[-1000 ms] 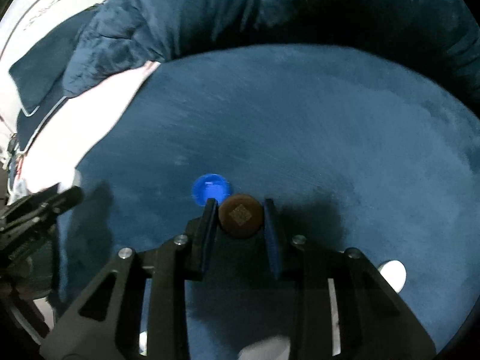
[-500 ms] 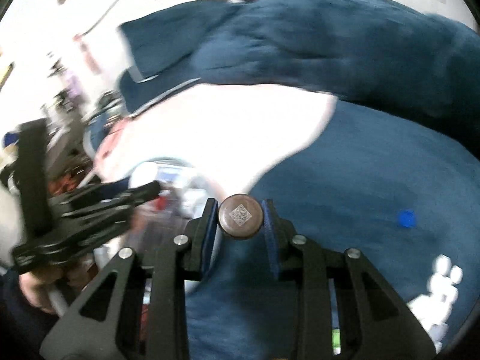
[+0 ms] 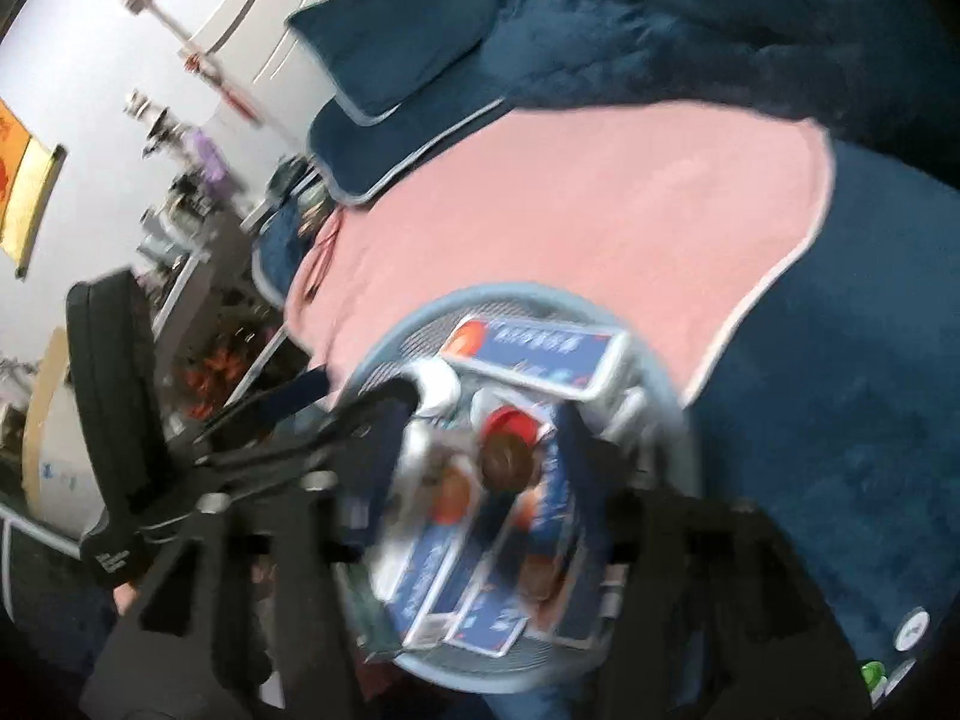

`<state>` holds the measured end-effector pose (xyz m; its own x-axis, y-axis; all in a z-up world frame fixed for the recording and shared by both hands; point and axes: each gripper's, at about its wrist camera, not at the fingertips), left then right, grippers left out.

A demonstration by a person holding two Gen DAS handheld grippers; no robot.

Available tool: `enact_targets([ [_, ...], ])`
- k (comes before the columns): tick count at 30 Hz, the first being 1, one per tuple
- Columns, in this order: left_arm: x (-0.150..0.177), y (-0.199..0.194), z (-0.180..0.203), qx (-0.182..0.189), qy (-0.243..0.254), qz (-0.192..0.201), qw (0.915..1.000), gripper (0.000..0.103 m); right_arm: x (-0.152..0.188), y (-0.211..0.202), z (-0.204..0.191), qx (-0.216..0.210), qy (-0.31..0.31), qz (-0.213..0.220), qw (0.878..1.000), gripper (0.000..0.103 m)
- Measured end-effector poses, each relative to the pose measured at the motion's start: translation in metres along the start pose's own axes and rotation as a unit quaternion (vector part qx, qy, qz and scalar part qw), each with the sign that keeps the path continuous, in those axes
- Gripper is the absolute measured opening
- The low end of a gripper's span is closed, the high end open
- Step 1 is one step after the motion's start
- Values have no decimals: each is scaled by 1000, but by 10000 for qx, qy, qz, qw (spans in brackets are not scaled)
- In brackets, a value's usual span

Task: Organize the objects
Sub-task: 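Carry both caps over the basket and open both grippers to drop them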

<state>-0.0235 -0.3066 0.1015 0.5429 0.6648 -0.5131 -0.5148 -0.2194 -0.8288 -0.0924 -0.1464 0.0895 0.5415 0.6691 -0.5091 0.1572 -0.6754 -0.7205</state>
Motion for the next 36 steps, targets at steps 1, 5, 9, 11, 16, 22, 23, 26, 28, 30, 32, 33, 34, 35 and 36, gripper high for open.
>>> enact_targets([
  [1,-1,0,-1,-78,18,-7,10000,101,0,-5,4,-56,84,81,9999,78],
  [5,1,-5,5,-478,274,71,9985,101,-2,-18,17,92,272,202,9994,96],
  [9,4,-14,16,-511,430,119,9977,101,7,-30,18,981,-42,103,9951,99],
  [11,6,-18,24,-519,499,155,9973,102,11,-36,17,1207,-163,65,9925,99],
  [16,9,-26,43,-431,623,185,9970,102,23,-52,17,1351,-120,55,9907,99],
  [22,17,-29,70,-353,811,172,9959,102,38,-79,35,1442,220,148,9892,99],
  [23,19,-29,75,-339,838,170,9958,102,40,-84,40,1476,279,161,9885,99],
  [26,24,-27,93,-297,932,137,9951,102,47,-97,52,1547,433,195,9868,99],
  [28,28,-25,104,-277,995,120,9946,102,52,-107,61,1592,560,221,9854,99],
  [30,33,-22,118,-241,1085,87,9938,102,57,-116,72,1630,678,253,9840,99],
  [32,39,-18,132,-218,1182,51,9927,102,60,-121,80,1679,743,247,9827,100],
  [33,40,-16,136,-207,1219,31,9923,102,63,-125,86,1724,794,241,9815,100],
  [34,43,-15,142,-193,1264,9,9918,102,65,-128,91,1754,836,244,9806,100],
  [35,46,-13,150,-172,1326,-19,9910,102,67,-130,95,1782,884,245,9797,100],
  [36,49,-12,156,-146,1367,-37,9905,102,69,-135,103,1816,962,242,9784,100],
])
Point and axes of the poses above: each gripper's, at about its wrist camera, not at the fingertips, and y roughly the way its jaws point, z to its right, x to its underside, and after that the axes turned 4 degrees about -y, right-handed
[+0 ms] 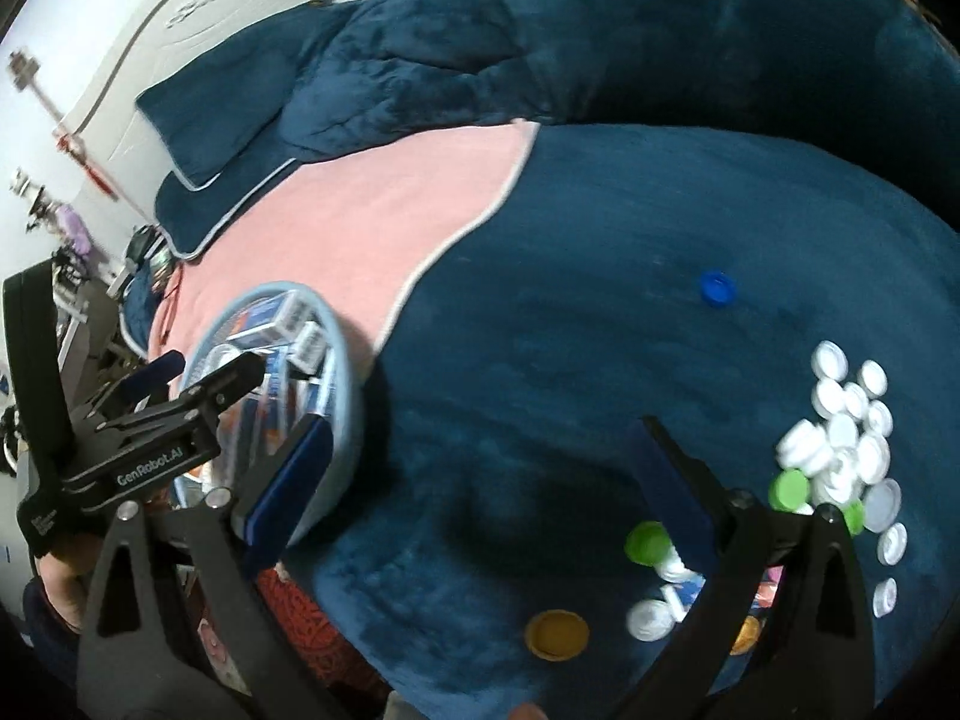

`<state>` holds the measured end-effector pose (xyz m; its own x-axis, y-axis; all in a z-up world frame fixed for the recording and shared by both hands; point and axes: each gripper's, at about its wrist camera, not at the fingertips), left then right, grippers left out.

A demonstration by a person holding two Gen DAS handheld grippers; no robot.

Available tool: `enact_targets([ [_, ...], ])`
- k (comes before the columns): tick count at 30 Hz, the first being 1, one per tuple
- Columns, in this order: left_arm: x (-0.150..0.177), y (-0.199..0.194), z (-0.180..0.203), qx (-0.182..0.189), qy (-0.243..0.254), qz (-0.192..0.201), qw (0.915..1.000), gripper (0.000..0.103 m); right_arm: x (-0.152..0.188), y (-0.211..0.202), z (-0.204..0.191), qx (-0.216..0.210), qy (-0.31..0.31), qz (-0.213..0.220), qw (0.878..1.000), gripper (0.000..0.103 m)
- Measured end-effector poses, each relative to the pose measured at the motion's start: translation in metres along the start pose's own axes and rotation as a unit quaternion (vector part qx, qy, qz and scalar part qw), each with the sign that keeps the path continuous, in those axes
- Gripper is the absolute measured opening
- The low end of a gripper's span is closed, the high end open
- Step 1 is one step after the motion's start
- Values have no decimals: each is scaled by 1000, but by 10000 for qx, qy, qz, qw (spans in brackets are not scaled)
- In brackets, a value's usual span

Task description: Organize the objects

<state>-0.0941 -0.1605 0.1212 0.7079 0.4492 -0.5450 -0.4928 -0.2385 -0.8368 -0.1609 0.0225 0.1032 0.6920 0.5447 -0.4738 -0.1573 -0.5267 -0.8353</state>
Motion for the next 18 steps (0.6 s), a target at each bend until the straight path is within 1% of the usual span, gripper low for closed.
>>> enact_targets([
  [3,4,2,21,225,140,-60,9996,102,1,-5,18,98,156,25,9998,100],
  [6,14,2,44,600,283,-137,9977,102,3,-15,38,261,356,101,9990,100],
  [9,29,6,68,754,526,-205,9956,102,12,-25,57,402,589,165,9973,100],
  [12,49,16,86,904,777,-441,9919,102,28,-32,77,584,882,170,9942,100],
  [18,86,23,98,1041,957,-564,9883,102,75,-49,105,983,1332,152,9861,100],
])
Point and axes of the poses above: each gripper's, at about its wrist camera, not at the fingertips, and y roughly the way its jaws point, z to its right, x to its underside, and after that the axes turned 4 degrees about -y, right-handed
